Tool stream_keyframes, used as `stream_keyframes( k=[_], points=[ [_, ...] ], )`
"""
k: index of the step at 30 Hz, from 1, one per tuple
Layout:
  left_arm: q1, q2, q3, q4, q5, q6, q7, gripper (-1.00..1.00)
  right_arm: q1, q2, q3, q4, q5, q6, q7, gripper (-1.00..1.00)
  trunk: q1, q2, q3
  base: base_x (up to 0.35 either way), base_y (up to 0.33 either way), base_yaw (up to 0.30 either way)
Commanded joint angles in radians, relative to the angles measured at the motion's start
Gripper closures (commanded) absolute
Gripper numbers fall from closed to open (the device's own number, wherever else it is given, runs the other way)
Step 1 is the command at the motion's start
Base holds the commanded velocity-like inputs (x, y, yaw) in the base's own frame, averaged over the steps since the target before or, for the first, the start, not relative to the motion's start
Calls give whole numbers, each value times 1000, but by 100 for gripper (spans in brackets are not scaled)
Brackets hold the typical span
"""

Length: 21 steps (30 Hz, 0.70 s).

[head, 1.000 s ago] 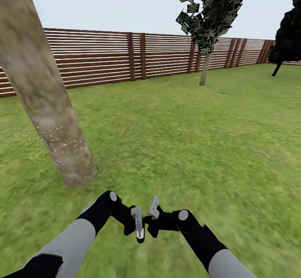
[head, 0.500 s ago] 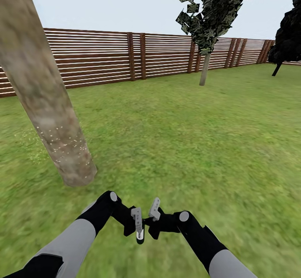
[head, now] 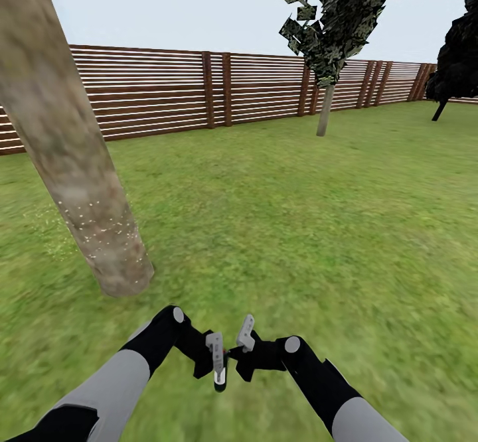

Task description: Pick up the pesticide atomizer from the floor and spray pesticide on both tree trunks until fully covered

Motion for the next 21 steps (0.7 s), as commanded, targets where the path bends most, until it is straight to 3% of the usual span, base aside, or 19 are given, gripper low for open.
stream_keyframes(
  k=[1,5,8,11,12,14,16,17,19,21],
  points=[
    [1,1,0,0,-5,0,-3,100,0,0,-1,-2,4,4,4,100,0,0,-1,0,0,0],
    [5,14,-1,2,-10,1,-2,100,-1,-1,-1,-2,4,3,4,100,0,0,-1,0,0,0],
    [6,39,-1,2,-11,2,-2,100,-1,-1,-1,-1,4,1,4,100,0,0,-1,0,0,0],
    [8,80,-3,2,-12,1,-2,100,-1,-1,-1,0,4,1,4,100,0,0,-1,0,0,0],
    [9,100,-3,2,-12,1,-2,100,-1,-2,-1,1,4,1,4,100,0,0,-1,0,0,0],
    [10,193,-2,2,-10,-3,-2,100,0,-8,1,1,5,1,4,100,0,0,-1,0,0,0],
    [11,237,-1,2,-8,-4,-2,100,0,-19,2,3,6,1,4,100,0,0,-1,0,0,0],
    [12,268,1,3,-6,-5,-2,100,1,-25,2,12,5,0,4,-100,0,0,-1,0,0,0],
    [16,323,7,5,3,-4,5,100,1,-34,-1,56,3,-4,2,-100,0,0,-1,0,0,0],
    [23,342,27,5,9,-2,23,100,1,-40,-4,75,4,-6,-3,-100,0,0,-1,0,0,0]
  ],
)
